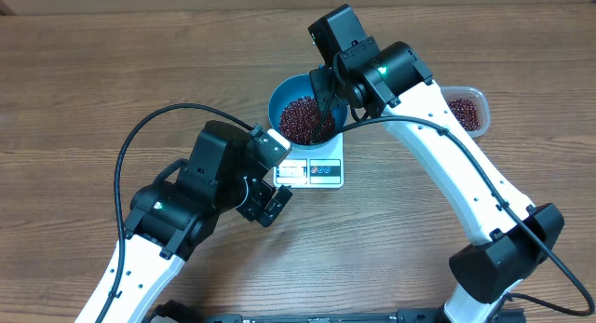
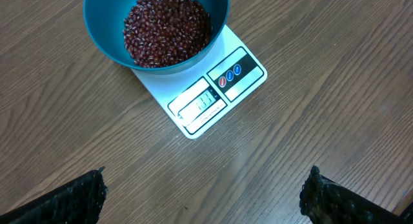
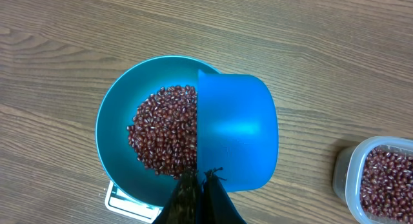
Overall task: Scoop item into bowl and weigh 150g on scale
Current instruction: 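Hold the blue scoop tipped over the teal bowl to empty beans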
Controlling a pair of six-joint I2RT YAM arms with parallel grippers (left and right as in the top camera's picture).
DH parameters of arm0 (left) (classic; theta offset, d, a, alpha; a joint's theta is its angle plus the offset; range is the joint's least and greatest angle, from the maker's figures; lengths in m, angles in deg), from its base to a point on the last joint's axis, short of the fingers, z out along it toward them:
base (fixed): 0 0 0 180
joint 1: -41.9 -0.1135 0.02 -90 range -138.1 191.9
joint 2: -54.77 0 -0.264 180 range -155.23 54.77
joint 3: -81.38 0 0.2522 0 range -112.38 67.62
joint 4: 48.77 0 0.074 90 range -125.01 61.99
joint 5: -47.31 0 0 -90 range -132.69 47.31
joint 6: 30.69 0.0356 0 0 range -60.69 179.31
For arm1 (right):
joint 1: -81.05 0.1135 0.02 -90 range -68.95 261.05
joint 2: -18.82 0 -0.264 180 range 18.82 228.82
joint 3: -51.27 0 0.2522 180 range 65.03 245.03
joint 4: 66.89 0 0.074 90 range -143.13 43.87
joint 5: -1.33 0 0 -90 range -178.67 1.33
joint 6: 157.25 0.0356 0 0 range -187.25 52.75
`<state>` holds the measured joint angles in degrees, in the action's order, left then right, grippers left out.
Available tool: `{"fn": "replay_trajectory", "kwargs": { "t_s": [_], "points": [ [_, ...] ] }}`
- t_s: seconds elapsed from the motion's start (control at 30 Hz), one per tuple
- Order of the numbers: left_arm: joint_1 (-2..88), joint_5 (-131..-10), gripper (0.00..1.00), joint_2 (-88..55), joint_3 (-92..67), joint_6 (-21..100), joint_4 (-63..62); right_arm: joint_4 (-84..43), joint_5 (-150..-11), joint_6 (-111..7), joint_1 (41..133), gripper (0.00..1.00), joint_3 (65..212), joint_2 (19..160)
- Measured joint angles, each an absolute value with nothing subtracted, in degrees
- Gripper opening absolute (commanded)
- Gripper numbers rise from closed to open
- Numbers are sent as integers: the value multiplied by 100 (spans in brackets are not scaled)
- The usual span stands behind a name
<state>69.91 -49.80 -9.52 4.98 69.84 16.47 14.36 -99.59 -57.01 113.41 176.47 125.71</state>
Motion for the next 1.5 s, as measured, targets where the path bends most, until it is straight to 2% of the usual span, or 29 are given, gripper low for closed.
{"fn": "replay_trajectory", "kwargs": {
  "t_s": [0.83, 1.5],
  "points": [
    [6991, -4980, 100, -952, 498, 6984, 1647, 1438, -10029, -5876, 11424, 4, 17647, 12571],
    [6991, -4980, 99, -952, 498, 6984, 1647, 1436, -10632, -5999, 11768, 4, 17647, 12571]
  ]
}}
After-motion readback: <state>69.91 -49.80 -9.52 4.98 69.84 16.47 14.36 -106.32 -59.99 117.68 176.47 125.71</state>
